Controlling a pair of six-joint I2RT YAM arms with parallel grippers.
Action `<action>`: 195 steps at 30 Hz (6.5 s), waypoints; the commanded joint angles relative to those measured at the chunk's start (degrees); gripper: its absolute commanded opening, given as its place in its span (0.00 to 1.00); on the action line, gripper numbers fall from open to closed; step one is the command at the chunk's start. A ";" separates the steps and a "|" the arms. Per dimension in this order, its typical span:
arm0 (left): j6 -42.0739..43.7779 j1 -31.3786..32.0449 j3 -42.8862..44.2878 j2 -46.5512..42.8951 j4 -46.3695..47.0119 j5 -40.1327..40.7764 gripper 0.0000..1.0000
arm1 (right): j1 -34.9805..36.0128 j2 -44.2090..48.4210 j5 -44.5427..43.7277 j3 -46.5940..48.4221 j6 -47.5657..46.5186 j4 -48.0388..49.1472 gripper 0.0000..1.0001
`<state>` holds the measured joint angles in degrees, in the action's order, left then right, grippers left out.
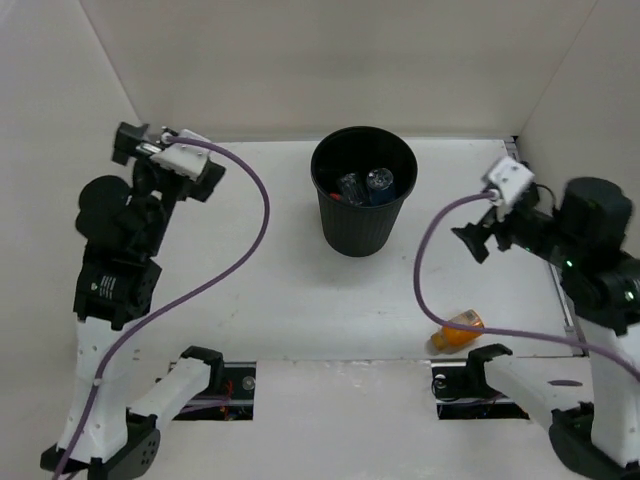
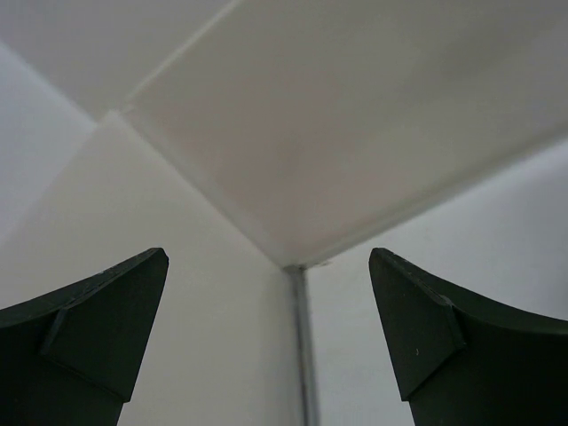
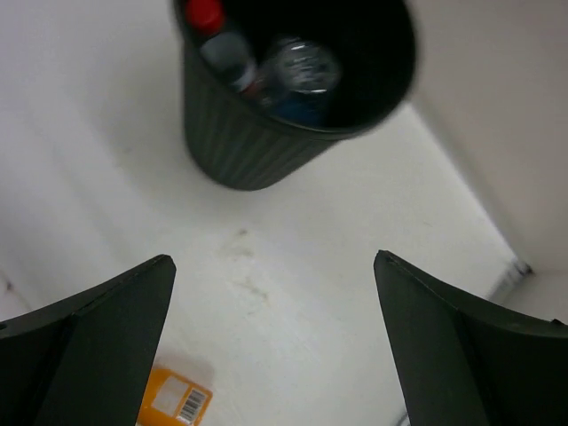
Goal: Put the plastic bottles in the bin
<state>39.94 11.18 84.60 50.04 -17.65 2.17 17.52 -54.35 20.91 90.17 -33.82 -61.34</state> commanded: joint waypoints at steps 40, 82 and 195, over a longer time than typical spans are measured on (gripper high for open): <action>-46.00 57.77 20.17 71.33 13.35 -18.60 1.00 | -46.57 28.42 -10.98 13.01 36.54 10.54 1.00; -45.92 61.55 19.11 83.29 13.70 -15.97 0.44 | -45.51 25.26 -5.08 18.90 42.70 14.94 1.00; -31.63 -8.13 25.72 27.49 16.94 0.92 1.00 | -35.67 8.82 3.34 -6.41 49.90 37.96 1.00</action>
<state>19.35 6.46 112.44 82.26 -3.75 7.44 -18.96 -46.15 23.18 81.93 16.60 -25.67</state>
